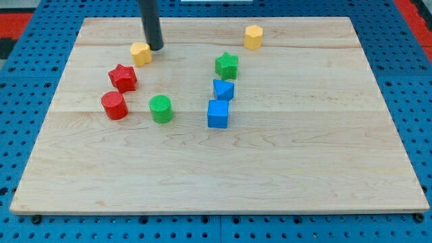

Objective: Move the yellow hexagon to the left of the green star

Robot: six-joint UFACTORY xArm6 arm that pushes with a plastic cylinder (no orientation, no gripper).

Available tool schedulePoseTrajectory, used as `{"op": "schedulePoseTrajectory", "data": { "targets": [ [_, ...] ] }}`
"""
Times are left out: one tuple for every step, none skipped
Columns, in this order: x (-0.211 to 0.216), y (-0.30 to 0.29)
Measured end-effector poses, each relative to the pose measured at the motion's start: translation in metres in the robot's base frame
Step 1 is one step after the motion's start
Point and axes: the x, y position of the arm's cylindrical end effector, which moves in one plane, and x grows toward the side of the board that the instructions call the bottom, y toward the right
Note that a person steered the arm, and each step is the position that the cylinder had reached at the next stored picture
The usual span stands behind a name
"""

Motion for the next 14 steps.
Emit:
{"op": "schedulePoseTrajectory", "data": {
  "targets": [
    [-0.020,0.036],
    [-0.057,0.069],
    [-0.075,0.127],
    [-0.069,0.195],
    [-0.072,0.238],
    [-0.052,0.241],
    [-0.051,0.170],
    [-0.037,0.144],
    [-0.083,0.152],
    [-0.076,0.186],
    [-0.047,0.220],
    [-0.018,0.197],
    [-0.045,0.099],
    [-0.040,0.089]
  ]
}}
